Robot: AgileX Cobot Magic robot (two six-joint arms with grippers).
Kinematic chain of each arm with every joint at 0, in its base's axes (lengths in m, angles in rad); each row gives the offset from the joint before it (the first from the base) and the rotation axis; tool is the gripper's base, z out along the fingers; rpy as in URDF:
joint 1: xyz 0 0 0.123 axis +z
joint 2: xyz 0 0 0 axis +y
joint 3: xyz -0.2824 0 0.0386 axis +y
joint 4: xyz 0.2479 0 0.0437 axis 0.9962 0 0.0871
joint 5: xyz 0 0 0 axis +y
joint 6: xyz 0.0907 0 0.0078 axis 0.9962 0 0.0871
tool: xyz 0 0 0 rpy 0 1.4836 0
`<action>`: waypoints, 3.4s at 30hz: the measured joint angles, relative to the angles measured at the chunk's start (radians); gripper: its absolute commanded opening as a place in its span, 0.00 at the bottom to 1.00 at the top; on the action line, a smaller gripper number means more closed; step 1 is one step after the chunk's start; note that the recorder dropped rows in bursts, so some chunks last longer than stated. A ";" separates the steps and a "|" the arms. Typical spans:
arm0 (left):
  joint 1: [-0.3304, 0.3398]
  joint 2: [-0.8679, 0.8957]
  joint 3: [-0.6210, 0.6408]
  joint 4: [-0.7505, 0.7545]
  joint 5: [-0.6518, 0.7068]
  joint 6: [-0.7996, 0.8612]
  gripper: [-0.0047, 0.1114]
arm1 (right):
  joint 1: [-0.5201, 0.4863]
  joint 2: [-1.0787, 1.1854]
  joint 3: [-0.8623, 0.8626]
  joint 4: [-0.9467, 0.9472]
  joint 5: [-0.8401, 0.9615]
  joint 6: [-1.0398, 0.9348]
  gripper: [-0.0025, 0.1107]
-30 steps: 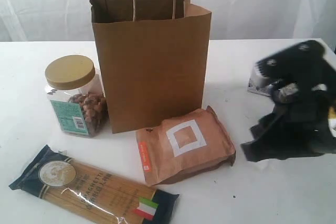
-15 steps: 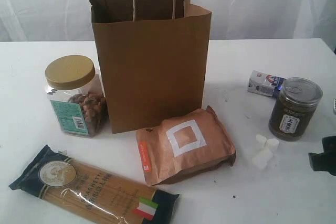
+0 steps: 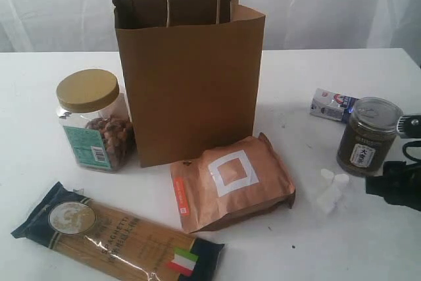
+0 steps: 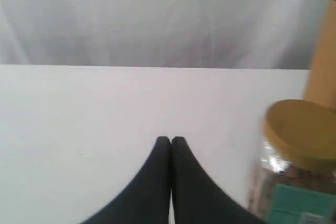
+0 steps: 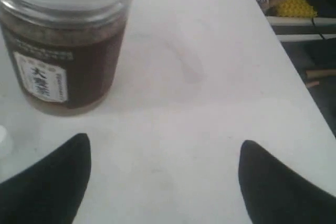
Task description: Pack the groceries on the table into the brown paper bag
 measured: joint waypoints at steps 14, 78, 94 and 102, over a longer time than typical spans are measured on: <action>-0.157 -0.011 0.262 0.010 -0.106 -0.118 0.04 | -0.006 -0.027 -0.029 -0.007 -0.143 -0.103 0.65; -0.191 -0.319 0.286 0.038 0.038 -0.125 0.04 | -0.009 -0.787 0.014 1.535 -0.421 -2.015 0.61; -0.191 -0.319 0.286 0.038 0.036 -0.125 0.04 | -0.127 -0.710 0.189 2.197 -0.831 -2.895 0.61; -0.191 -0.319 0.286 0.038 0.036 -0.125 0.04 | -0.212 -0.443 0.189 2.120 -1.021 -2.531 0.61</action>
